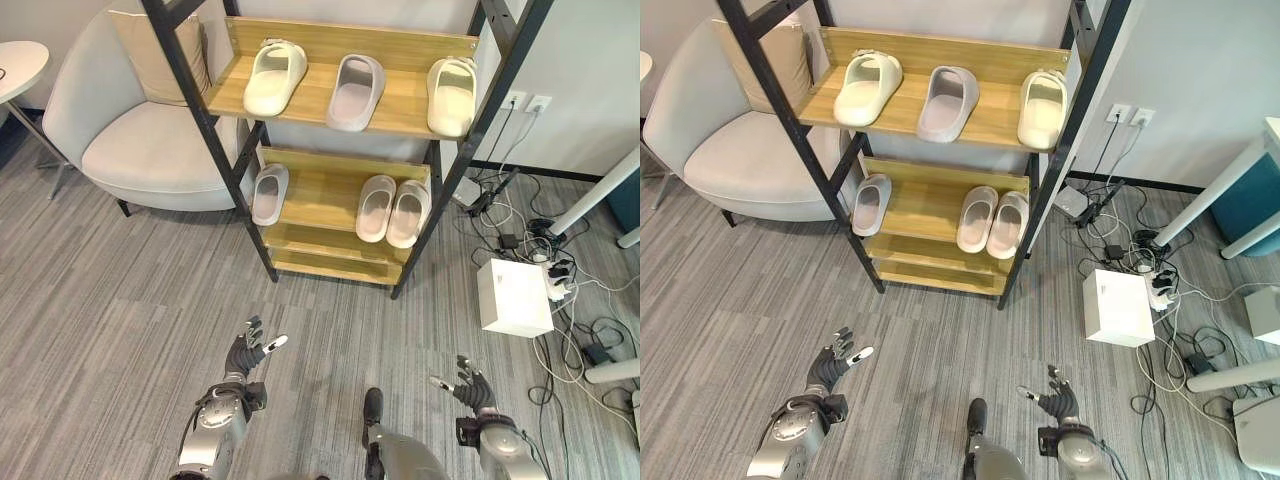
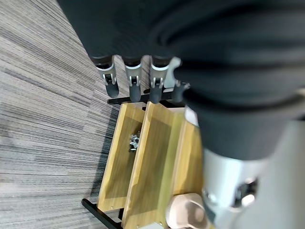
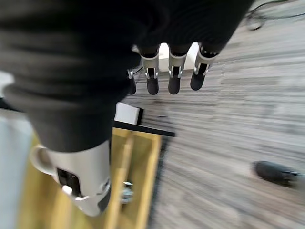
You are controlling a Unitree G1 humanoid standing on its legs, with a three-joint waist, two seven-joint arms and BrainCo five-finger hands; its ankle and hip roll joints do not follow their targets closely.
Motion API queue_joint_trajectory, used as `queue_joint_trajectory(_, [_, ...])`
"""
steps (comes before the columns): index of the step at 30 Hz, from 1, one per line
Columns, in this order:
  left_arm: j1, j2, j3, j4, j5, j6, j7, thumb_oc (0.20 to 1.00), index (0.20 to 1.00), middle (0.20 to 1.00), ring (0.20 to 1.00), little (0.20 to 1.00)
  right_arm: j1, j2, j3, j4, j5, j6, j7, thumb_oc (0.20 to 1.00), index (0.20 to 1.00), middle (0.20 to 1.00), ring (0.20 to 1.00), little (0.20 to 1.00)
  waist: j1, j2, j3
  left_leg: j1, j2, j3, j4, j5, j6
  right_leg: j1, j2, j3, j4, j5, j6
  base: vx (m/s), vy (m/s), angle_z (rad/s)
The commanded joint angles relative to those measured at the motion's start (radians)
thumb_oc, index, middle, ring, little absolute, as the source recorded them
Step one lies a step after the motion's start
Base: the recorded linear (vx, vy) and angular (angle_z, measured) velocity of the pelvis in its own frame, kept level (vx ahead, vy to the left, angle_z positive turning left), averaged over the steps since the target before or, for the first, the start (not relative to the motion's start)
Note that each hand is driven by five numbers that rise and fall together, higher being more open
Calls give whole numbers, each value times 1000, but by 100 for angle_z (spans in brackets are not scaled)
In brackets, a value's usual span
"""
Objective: Arrange the slippers neatly on the shoe rack.
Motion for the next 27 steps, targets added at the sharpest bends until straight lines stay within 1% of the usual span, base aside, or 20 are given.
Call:
queue_joint_trajectory(1, [-71,16,4,-50,-15,-32,2,1000,1000,1000,1000,1000,-28,-47,-23,-47,32,-38,-10,1000,1000,1000,1000,1000,-9,-11,65,-80,127,2,-135,77,-29,97,-63,-30,30,-167,171,171,-7,-8])
queue_joint_trajectory(2, [-71,15,4,-47,-11,-30,3,1000,1000,1000,1000,1000,-27,-50,-27,-44,33,-39,-13,1000,1000,1000,1000,1000,-5,-16,61,-94,136,13,-188,56,-22,108,-68,-32,24,-175,175,173,40,-2])
queue_joint_trajectory(3, [-74,14,1,-42,-6,-27,5,1000,1000,1000,1000,1000,-27,-52,-32,-39,37,-41,-18,1000,1000,1000,1000,1000,-1,-15,58,-105,153,20,-245,82,-25,124,-66,-32,15,-180,182,243,82,0])
queue_joint_trajectory(6, [-81,15,-7,-45,-1,-25,17,1000,1000,1000,1000,1000,-27,-59,-39,-28,44,-41,-35,1000,1000,1000,1000,1000,20,12,61,-134,211,26,-482,225,-44,167,-50,-39,6,-217,187,216,126,-8])
queue_joint_trajectory(7, [-84,15,-9,-42,1,-27,22,1000,1000,1000,1000,1000,-27,-59,-44,-17,46,-41,-45,1000,1000,1000,1000,1000,24,12,63,-153,219,31,-527,248,-49,185,-52,-40,2,-231,189,218,157,-16])
queue_joint_trajectory(8, [-80,13,-5,-44,-5,-32,22,1000,1000,1000,1000,1000,-25,-57,-40,-15,40,-36,-39,1000,1000,1000,1000,1000,22,18,52,-139,225,33,-565,244,-54,193,-49,-38,5,-240,192,209,176,-18])
queue_joint_trajectory(9, [-78,13,-6,-42,-2,-32,22,1000,1000,1000,1000,1000,-19,-54,-42,-16,35,-35,-37,1000,1000,1000,1000,1000,19,23,44,-129,229,37,-569,262,-59,198,-49,-40,9,-241,197,213,196,-35])
queue_joint_trajectory(10, [-77,13,-7,-40,3,-32,23,1000,1000,1000,1000,1000,-14,-51,-42,-18,29,-34,-35,1000,1000,1000,1000,1000,17,24,33,-117,226,42,-569,265,-59,201,-56,-38,14,-242,202,257,253,-38])
queue_joint_trajectory(11, [-72,16,-13,-41,10,-31,18,1000,1000,1000,1000,1000,-9,-45,-42,-22,21,-29,-30,1000,1000,1000,1000,1000,12,18,17,-94,210,50,-569,255,-53,208,-74,-27,18,-236,212,316,344,-33])
queue_joint_trajectory(13, [-48,30,-10,-52,10,-23,8,1000,1000,1000,1000,1000,-14,-18,-30,-24,16,-21,-18,1000,1000,1000,1000,1000,23,-6,0,-54,176,77,-558,215,-19,201,-121,8,39,-224,244,287,416,-37])
queue_joint_trajectory(14, [-46,34,-9,-54,11,-22,8,1000,1000,1000,1000,1000,-15,-12,-25,-25,14,-19,-16,1000,1000,1000,1000,1000,27,-11,0,-50,167,83,-556,204,-10,191,-129,16,53,-222,251,152,364,-52])
queue_joint_trajectory(16, [-48,49,0,-48,19,-24,8,1000,1000,1000,1000,1000,-29,7,-9,-27,3,-11,-12,1000,1000,1000,1000,1000,35,-9,10,-30,151,109,-556,174,15,122,-157,23,163,-191,287,43,232,-11])
queue_joint_trajectory(17, [-54,51,6,-45,17,-29,12,1000,1000,1000,1000,1000,-36,14,-5,-27,3,-13,-14,1000,1000,1000,1000,1000,37,-1,14,-16,149,111,-560,163,15,89,-163,16,166,-172,285,26,41,15])
queue_joint_trajectory(18, [-62,53,9,-46,14,-33,14,1000,1000,1000,1000,1000,-43,14,-1,-26,2,-16,-17,1000,1000,1000,1000,1000,37,2,20,-13,145,108,-558,162,12,81,-167,-15,112,-155,282,47,-21,18])
queue_joint_trajectory(19, [-62,52,8,-45,13,-35,13,1000,1000,1000,1000,1000,-42,14,0,-24,-1,-11,-14,1000,1000,1000,1000,1000,31,2,20,-9,143,106,-557,161,11,84,-162,-9,95,-154,277,132,-91,44])
queue_joint_trajectory(20, [-55,45,11,-39,10,-36,8,1000,1000,1000,1000,1000,-35,7,4,-20,-11,-9,-7,1000,1000,1000,1000,1000,27,0,8,10,147,107,-559,159,8,117,-144,13,53,-158,270,219,-133,35])
queue_joint_trajectory(21, [-33,36,-1,-48,9,-26,-5,1000,1000,1000,1000,1000,-20,-5,17,-28,-36,-5,6,1000,1000,1000,1000,1000,23,3,-5,36,160,100,-569,157,1,165,-131,-2,19,-169,257,245,-178,31])
queue_joint_trajectory(24, [-17,34,-20,-67,33,-15,-24,1000,1000,1000,1000,1000,2,-62,75,-151,-203,2,30,1000,1000,1000,1000,1000,21,11,-10,49,169,79,-569,154,-7,201,-119,-17,-7,-180,248,104,-122,5])
queue_joint_trajectory(26, [-15,34,-27,-69,55,-16,-27,1000,1000,1000,1000,1000,30,-80,81,-221,-260,-1,39,1000,1000,1000,1000,1000,17,13,-11,51,170,76,-569,152,-8,209,-116,-20,-13,-184,246,14,-41,10])
queue_joint_trajectory(27, [-20,36,-31,-72,79,-18,-21,1000,1000,1000,1000,1000,60,-114,82,-329,-345,-10,43,1000,1000,1000,1000,1000,8,15,-13,53,172,78,-569,150,-9,212,-114,-19,-16,-187,246,0,0,0])
